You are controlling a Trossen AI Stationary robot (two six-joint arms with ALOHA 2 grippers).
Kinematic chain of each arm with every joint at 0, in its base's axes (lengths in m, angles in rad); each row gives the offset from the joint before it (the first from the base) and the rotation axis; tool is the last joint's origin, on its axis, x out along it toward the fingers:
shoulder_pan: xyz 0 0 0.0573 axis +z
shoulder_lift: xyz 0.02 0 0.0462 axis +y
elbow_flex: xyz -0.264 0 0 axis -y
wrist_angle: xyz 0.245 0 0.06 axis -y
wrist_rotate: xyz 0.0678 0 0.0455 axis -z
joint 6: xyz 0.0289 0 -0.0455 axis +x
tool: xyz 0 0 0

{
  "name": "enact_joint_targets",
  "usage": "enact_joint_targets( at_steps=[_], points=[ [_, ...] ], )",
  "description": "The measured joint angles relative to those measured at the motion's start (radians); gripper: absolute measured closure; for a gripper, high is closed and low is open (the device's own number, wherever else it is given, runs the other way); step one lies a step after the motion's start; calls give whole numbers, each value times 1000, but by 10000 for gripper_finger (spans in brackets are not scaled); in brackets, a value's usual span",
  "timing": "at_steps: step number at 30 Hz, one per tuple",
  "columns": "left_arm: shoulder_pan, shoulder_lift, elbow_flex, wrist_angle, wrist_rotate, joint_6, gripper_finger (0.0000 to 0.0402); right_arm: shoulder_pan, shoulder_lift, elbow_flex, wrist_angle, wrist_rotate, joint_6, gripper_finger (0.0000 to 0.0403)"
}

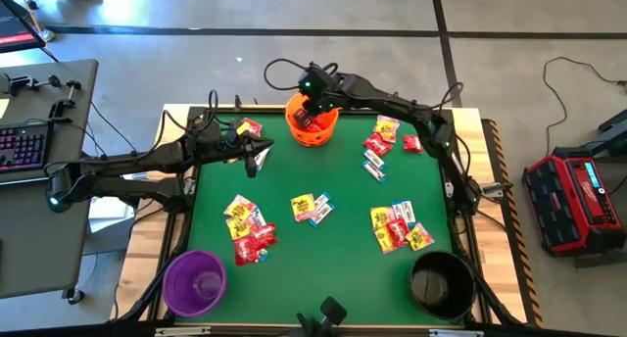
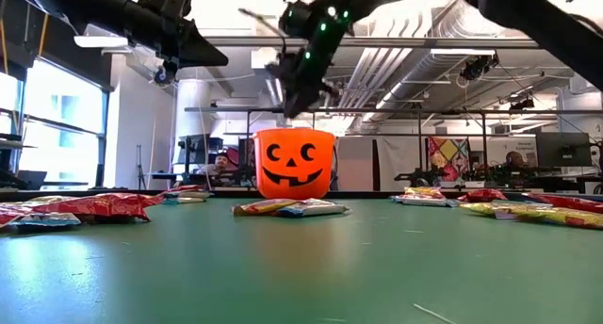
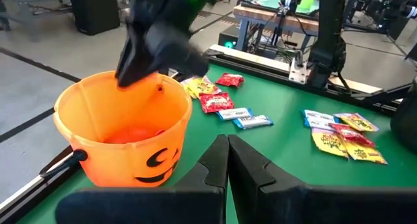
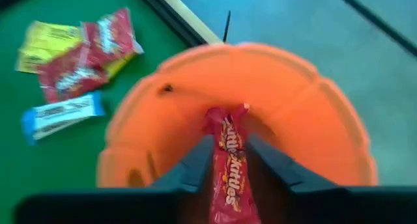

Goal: Sort candy by brand, put in halloween buckets
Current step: Put the red candy into the orange bucket

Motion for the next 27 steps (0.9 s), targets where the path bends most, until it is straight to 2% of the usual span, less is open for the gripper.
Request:
enact_joint_targets(
  at_steps=[3,14,27],
  points=[
    [0,0,0,-1,6,0,401,21,-24,0,19,41,-5,394],
    [-16,0,0,-3,11,0,401,100,-27,0,66,32,-8,402],
    [-61,0,0,-23,10,29,401,119,-27,0,182,23,-31,403]
  ],
)
